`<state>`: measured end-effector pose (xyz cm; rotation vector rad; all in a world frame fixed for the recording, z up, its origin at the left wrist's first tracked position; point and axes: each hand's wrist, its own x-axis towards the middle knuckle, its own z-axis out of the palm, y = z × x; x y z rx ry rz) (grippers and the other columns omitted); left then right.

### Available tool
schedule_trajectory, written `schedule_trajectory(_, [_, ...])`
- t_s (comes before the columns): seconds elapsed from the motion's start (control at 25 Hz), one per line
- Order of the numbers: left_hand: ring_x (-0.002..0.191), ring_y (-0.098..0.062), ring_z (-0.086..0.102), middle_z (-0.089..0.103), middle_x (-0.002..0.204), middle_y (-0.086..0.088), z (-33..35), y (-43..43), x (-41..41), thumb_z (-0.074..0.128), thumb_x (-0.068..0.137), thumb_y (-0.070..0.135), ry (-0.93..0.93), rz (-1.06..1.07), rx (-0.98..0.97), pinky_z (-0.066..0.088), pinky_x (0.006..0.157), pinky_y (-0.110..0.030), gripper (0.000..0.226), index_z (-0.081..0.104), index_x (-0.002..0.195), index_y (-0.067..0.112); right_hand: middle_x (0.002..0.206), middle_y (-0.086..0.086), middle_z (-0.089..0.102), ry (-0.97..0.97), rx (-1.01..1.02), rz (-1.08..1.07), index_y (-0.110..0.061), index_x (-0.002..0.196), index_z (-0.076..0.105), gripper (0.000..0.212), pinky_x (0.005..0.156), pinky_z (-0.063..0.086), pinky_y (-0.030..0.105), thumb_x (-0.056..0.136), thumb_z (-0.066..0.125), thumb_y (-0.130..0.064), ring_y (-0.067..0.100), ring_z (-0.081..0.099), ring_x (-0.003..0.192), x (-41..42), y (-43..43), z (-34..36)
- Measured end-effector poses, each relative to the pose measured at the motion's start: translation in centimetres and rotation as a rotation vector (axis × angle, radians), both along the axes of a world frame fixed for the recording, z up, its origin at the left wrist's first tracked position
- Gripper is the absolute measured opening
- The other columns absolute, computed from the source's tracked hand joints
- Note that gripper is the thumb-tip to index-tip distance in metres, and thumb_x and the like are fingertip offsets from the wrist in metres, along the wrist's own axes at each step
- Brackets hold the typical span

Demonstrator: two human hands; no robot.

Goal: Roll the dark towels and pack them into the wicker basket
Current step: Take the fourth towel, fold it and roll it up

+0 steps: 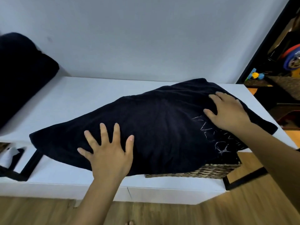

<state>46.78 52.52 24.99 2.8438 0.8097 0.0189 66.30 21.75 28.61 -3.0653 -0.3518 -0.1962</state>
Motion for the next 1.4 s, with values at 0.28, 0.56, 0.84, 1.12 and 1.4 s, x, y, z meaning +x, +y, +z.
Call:
schedule_trajectory(0.28, [0.143,-0.057,-0.016,-0.006,0.166,0.012,1.0,3.6,6.8,0.013,0.089,0.077,0.123,-0.097,-0.010,-0.011,0.110,-0.073,0.075,0.002,0.156,0.046,0.167,-0.011,0.006,0.273,-0.027,0.149,-0.044,0.155,0.021,0.066,0.120,0.002,0.065,0.094,0.035,-0.068,0.025,-0.001,0.155,3.4,3.6,-1.3])
schedule_trajectory(0.56, [0.149,-0.045,-0.013,-0.004,0.166,0.013,2.9,8.1,15.5,0.022,0.091,0.075,0.205,-0.319,-0.056,-0.011,0.115,-0.066,0.067,0.011,0.153,0.052,0.167,-0.016,-0.008,0.354,0.006,-0.133,-0.051,0.155,0.006,0.075,0.116,-0.003,0.070,0.088,0.020,-0.082,0.033,-0.012,0.153,2.8,3.4,-1.0])
schedule_trajectory(0.84, [0.149,-0.043,-0.014,-0.007,0.167,0.006,0.6,6.7,7.8,0.008,0.085,0.083,0.117,-0.148,0.040,-0.011,0.110,-0.071,0.077,0.003,0.154,0.049,0.166,-0.009,-0.018,0.374,-0.023,-0.249,-0.046,0.156,-0.005,0.073,0.114,-0.002,0.073,0.092,0.013,-0.077,0.043,-0.018,0.150,1.1,4.8,-1.6])
schedule_trajectory(1.12, [0.152,-0.032,-0.011,-0.009,0.165,0.014,1.2,17.4,15.6,0.012,0.078,0.089,0.232,-0.297,0.087,-0.007,0.116,-0.065,0.079,-0.001,0.150,0.059,0.168,-0.007,-0.006,0.256,-0.009,0.010,-0.043,0.156,0.015,0.068,0.121,0.009,0.061,0.095,0.026,-0.071,0.033,-0.005,0.154,-1.3,6.9,-0.8])
schedule_trajectory(1.4, [0.152,-0.032,-0.003,-0.004,0.166,0.013,0.3,20.7,19.1,0.016,0.084,0.086,0.197,-0.387,0.117,-0.003,0.115,-0.065,0.074,0.001,0.150,0.058,0.168,-0.005,-0.007,0.346,0.060,-0.254,-0.040,0.159,0.004,0.079,0.122,-0.004,0.057,0.091,0.019,-0.078,0.026,-0.009,0.154,2.4,1.4,-0.8])
